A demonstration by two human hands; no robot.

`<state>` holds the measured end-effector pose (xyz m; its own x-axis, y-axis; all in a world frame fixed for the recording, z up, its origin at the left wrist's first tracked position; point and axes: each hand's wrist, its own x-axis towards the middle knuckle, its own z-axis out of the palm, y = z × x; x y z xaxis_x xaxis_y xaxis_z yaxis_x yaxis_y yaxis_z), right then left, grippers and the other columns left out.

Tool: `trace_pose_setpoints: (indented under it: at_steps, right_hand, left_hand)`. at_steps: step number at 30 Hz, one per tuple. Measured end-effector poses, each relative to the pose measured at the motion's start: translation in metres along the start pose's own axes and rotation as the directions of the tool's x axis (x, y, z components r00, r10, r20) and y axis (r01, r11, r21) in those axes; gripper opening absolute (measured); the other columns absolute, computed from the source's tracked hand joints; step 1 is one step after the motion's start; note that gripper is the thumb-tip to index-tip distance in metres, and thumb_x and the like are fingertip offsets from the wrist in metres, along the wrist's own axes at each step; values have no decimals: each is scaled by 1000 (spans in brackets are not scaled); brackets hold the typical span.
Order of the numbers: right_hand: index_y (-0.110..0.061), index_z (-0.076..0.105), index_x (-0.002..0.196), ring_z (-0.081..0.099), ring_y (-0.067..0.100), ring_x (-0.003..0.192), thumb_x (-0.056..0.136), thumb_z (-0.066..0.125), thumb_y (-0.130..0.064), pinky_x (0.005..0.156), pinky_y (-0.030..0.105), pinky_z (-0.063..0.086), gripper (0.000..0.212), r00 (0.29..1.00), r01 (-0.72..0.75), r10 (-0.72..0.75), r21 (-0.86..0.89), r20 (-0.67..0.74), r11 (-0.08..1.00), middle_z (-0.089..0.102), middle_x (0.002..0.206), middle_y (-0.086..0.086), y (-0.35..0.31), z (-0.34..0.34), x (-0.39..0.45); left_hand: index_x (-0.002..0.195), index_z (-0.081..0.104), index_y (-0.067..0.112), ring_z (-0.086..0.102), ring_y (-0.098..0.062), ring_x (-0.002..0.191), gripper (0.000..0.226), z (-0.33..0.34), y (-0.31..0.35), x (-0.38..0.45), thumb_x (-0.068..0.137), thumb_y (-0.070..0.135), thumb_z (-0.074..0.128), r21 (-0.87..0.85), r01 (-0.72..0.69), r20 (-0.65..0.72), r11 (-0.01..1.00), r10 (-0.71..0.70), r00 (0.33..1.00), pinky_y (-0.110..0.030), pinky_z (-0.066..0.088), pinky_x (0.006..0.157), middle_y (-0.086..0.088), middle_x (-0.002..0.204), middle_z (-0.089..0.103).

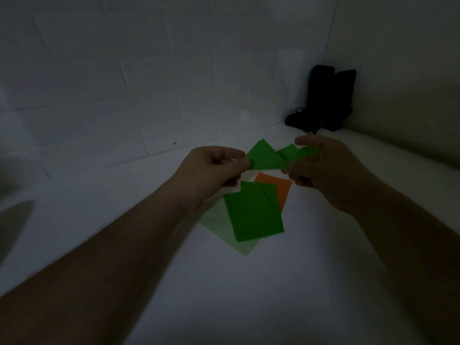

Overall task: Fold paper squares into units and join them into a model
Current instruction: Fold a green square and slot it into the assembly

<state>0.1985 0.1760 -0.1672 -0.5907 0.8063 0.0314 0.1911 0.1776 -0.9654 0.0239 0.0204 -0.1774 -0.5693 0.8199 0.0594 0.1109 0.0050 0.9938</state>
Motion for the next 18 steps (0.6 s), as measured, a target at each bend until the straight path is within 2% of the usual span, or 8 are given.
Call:
trace_pose_setpoints:
  at_steps: [4,7,9,13,18]
  right_hand:
    - [-21,64,123,69,30,78,82,75,6,80,43,62,51,998,36,-35,-21,46,999,70,94,27,2,1,-1]
    - [-21,72,110,66,32,77,81,75,6,84,53,59,39,996,17,-20,34,85,999,71,95,31,5,3,1]
    - [-18,74,103,66,27,75,82,75,2,81,46,60,29,996,1,-6,48,92,999,72,95,28,4,4,0]
    - [-15,75,96,65,20,72,85,75,-2,69,32,59,17,993,38,-37,-16,108,999,73,86,17,3,3,-4]
    - [-12,75,89,65,18,70,84,77,-3,64,28,56,10,996,39,-35,-46,81,998,72,75,9,6,1,-1]
  left_hand:
    - [101,78,8,68,-19,75,11,0,-4,1,91,9,74,36,-26,-47,999,27,999,-27,61,75,-25,97,74]
    - [92,78,12,65,-20,71,9,2,-5,1,91,4,73,21,-13,-59,1000,14,998,-30,60,74,-19,83,73]
    - [91,78,12,65,-19,70,10,1,-5,1,90,3,73,25,-16,-60,1000,18,998,-29,61,73,-14,79,72]
    - [98,76,8,65,-15,67,13,3,-5,0,95,0,67,19,-36,-51,999,37,998,-24,60,71,-14,80,70]
    - [104,74,4,69,-15,69,28,2,-7,1,101,-9,49,-21,11,41,1000,-10,999,-23,61,73,-10,77,73]
